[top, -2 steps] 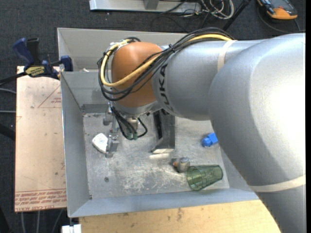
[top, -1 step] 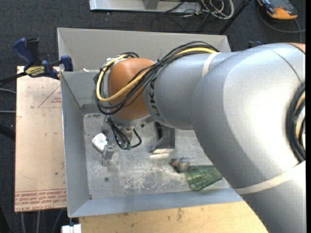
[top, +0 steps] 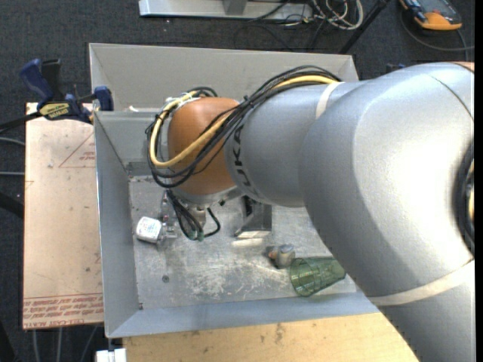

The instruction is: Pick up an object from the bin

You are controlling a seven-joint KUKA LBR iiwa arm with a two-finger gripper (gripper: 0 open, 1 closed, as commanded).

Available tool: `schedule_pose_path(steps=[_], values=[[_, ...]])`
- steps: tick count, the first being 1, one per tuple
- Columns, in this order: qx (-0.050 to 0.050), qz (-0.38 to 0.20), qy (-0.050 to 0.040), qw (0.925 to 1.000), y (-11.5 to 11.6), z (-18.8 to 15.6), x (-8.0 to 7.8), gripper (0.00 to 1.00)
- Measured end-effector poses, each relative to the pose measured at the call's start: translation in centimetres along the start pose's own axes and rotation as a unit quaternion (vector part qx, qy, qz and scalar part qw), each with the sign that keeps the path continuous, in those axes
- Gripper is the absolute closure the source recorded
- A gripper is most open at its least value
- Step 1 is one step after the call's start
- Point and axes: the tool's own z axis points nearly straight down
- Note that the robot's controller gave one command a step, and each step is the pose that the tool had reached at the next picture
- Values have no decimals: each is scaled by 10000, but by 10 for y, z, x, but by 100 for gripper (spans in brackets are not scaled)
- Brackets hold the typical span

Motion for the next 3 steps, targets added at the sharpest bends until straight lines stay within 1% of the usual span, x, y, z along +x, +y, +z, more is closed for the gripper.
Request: schedule_pose_path(steps=[1, 2, 3], values=[[-2, 2, -9, 10000, 0, -1, 2, 100], [8, 2, 14, 10000, 0, -3, 3, 100], [26, 4, 62, 10000, -1, -6, 4, 100]])
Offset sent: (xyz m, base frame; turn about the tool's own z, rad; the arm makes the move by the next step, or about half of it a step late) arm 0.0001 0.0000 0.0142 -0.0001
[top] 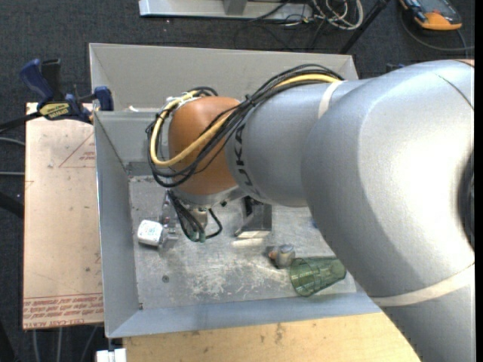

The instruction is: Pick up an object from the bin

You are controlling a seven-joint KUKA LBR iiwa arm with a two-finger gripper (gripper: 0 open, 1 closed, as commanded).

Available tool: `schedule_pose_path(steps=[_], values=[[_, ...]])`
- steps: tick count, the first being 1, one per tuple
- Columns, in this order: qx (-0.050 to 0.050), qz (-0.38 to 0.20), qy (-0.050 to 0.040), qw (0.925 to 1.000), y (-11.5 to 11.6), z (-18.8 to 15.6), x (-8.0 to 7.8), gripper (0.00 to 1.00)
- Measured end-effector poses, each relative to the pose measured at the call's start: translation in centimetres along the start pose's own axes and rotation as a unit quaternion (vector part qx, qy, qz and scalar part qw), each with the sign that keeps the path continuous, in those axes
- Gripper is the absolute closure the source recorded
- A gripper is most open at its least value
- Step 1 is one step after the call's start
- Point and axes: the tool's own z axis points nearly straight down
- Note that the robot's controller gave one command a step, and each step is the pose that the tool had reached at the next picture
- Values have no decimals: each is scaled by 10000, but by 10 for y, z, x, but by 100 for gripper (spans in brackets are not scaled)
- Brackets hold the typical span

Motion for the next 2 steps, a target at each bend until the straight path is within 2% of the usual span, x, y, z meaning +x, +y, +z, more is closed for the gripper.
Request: schedule_pose_path(steps=[2], values=[[15, 0, 41, 10000, -1, -14, 1, 100]])
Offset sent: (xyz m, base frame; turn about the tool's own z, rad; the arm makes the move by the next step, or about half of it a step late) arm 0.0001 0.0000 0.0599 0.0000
